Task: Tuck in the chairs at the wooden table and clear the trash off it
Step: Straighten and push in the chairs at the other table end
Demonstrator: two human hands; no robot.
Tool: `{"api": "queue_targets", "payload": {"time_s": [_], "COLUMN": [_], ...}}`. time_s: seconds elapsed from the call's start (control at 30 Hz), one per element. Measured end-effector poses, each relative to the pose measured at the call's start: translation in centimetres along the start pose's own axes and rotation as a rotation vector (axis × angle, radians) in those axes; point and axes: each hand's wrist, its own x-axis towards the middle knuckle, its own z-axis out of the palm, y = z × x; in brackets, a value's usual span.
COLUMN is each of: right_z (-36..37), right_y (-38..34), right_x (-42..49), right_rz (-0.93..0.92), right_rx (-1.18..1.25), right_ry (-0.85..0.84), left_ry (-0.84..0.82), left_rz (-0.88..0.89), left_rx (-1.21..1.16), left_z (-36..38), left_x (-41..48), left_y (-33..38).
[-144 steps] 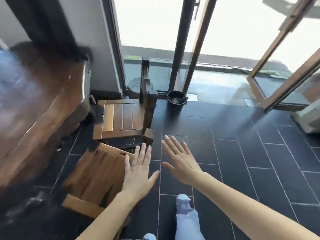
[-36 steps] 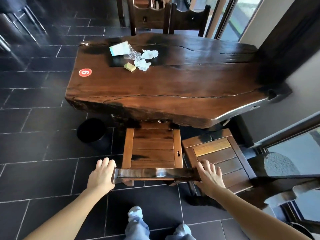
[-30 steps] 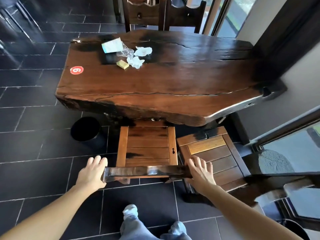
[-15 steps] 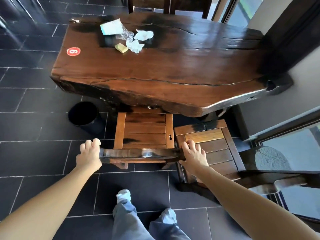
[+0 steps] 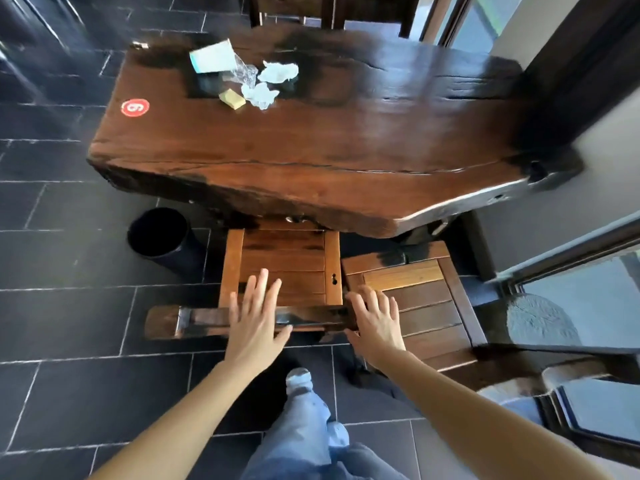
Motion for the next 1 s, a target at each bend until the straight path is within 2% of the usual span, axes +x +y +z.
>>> {"api": "queue_targets", "payload": {"time_s": [0.13,0.33,0.63,0.83,1.0], "right_z": [-0.9,-4.9,-5.7,-7.1,-6.3], "right_y": [0.5,5.3,22.1,32.1,40.7], "right_x": [-0.6,-1.3,-5.5,-9.0,-13.0], "right_rz": [-0.041,0.107,0.23,0.089,0.056], "right_rx": [0.122,0.157,0.129,0.032,0.076], "right_ry": [0.018,0.159,0.2,0.181,0.098], "left_ry": [-0.02,-0.063,-0.138,-0.261,-0.299], "left_rz": [0.181,0.32,0.463,0.363,0.295], "left_rx": [0.026,0.065,0.056,0.047,0.218], "left_z": [-0.6,-0.3,4.0,8.2,11.5], "left_x": [3.3,5.7,1.4,-2.1,-5.1], "left_y": [5.6,11.8,24.0,32.2,34.2]}}
